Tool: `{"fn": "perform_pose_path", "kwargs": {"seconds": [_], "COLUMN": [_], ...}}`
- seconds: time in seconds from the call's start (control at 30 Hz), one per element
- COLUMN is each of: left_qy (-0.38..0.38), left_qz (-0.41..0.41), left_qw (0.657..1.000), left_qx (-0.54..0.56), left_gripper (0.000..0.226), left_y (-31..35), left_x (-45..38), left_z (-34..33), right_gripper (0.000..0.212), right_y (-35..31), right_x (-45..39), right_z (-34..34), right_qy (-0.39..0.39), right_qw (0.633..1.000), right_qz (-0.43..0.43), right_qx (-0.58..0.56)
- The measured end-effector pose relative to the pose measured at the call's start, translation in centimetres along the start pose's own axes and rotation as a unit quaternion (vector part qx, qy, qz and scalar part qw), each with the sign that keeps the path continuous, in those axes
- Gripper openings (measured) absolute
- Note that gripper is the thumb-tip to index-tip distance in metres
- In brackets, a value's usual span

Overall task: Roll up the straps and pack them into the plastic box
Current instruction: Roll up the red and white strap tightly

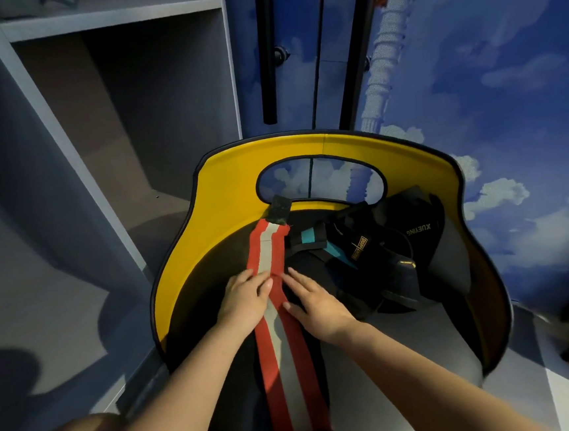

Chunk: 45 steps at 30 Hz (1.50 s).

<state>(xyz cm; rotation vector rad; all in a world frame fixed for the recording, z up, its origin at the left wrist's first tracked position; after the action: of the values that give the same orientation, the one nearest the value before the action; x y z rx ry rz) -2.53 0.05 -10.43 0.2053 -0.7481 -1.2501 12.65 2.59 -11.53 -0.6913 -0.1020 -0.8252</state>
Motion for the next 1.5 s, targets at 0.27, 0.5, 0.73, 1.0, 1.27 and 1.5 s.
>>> {"fn": "perform_pose_path", "kwargs": {"seconds": [0.27, 0.5, 0.73, 1.0, 1.27, 1.5], "left_qy": [-0.124, -0.006, 0.017, 0.078, 0.069, 0.077], "left_qz": [0.007, -0.010, -0.133, -0.030, -0.004, -0.121], "left_qw": [0.990, 0.977, 0.986, 0.985, 0.959, 0.975], "left_qx": [-0.063, -0.215, -0.098, -0.148, -0.276, -0.168], "left_gripper": [0.047, 0.046, 0.037, 0.061, 0.039, 0.034], "left_y": [-0.7, 1.1, 6.6, 8.9, 9.7, 11.5], "left_x": [-1.5, -1.3, -3.6, -9.2, -11.7, -8.1], "left_z": [-2.3, -1.3, -2.7, -2.5, -0.3, 0.1], "right_gripper": [0.057, 0.050, 0.051, 0.056, 0.050, 0.047], "right_y": [2.9, 5.5, 7.1, 9.4, 9.4, 8.4], "right_x": [-0.9, 0.3, 1.6, 2.6, 1.9, 0.0], "right_z": [-1.6, 1.9, 4.5, 5.9, 6.2, 7.7], "right_qy": [-0.092, 0.045, 0.070, 0.044, 0.129, 0.198], "right_qw": [0.987, 0.983, 0.971, 0.968, 0.979, 0.847], "right_qz": [-0.064, -0.072, -0.110, -0.150, -0.112, -0.126], "right_qx": [0.113, 0.160, 0.202, 0.197, 0.114, -0.476]}}
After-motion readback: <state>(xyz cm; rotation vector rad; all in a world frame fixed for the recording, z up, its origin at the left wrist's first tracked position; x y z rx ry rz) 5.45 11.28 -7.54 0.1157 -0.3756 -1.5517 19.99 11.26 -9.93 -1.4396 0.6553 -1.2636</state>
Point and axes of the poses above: each hand's wrist, its own x-axis away from the middle knuckle, its own z-axis out of the back of the hand, y = z × x, the point moved 2 cm from there along -x, towards the middle knuckle, and after that the axes turned 15 degrees about -y, right-handed, at the moved point
